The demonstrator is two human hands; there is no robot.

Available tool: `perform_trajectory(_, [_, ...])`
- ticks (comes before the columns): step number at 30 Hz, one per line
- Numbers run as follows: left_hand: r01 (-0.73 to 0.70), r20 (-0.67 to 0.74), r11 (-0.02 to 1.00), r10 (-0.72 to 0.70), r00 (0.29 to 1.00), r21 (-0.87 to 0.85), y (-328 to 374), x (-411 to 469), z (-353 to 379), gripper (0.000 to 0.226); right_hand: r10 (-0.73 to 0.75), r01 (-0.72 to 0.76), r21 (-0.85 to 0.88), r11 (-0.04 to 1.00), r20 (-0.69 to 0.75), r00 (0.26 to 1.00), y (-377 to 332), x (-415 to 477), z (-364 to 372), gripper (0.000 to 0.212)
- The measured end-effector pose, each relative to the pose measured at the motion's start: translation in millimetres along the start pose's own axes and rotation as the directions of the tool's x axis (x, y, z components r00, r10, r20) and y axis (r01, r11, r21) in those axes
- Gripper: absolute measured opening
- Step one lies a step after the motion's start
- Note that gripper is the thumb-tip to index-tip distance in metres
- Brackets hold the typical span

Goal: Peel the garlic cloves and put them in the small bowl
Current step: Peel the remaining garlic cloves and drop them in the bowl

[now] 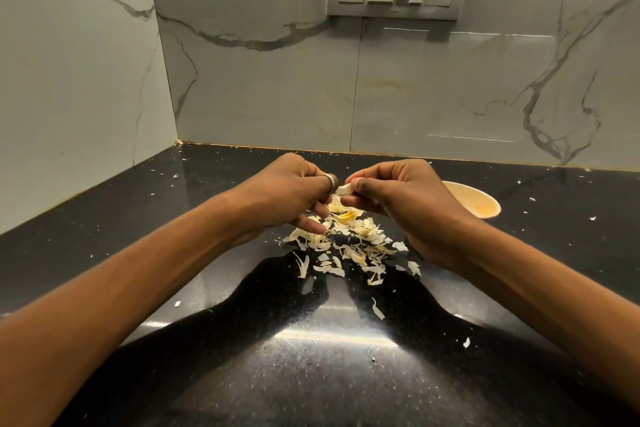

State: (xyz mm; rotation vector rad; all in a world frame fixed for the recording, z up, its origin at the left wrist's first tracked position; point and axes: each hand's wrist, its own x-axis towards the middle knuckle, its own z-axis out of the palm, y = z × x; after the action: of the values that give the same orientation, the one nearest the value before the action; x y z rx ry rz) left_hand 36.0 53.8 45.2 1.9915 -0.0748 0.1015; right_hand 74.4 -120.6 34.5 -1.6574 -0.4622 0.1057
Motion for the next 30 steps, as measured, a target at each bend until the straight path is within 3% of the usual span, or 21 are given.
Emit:
perform_trajectory(16, [0.144,-0.169,0.949,-0.099,0.981,0.281,-1.2,6.7,-9.6,0.034,0.028,-0.028,-0.024,0.999,0.002,1.0,-0.9,-0.8,2.8,0.01])
perform_trajectory(22, [0.117,-0.25,0.788,0.047,0.967,0.604,-11.3,7.9,-20.3,0.039,0.022,-0.022,0.0,1.0,-0.025,0.999,-4.0,-0.1,-0.2,0.011])
perform_trajectory(26, [0.026,-0.196,0.745,0.141,0.97,0.666,-7.9,6.0,-16.4,0.017,0.039,-0.038,0.004,0.999,-0.017,0.999,-3.2,-0.3,1.8,0.011])
perform_trajectory(28, [-0.076,-0.163,0.736,0.247,0.955,0.673,-5.6,4.5,-14.4,0.005,0.042,-0.042,-0.001,0.999,-0.01,0.999,-2.8,-0.9,2.3,0.01])
perform_trajectory(30, [-0.203,-0.125,0.748,0.357,0.926,0.632,-4.0,3.5,-12.6,0.008,0.041,-0.041,-0.001,0.999,-0.004,0.999,-3.4,-2.0,1.9,0.01])
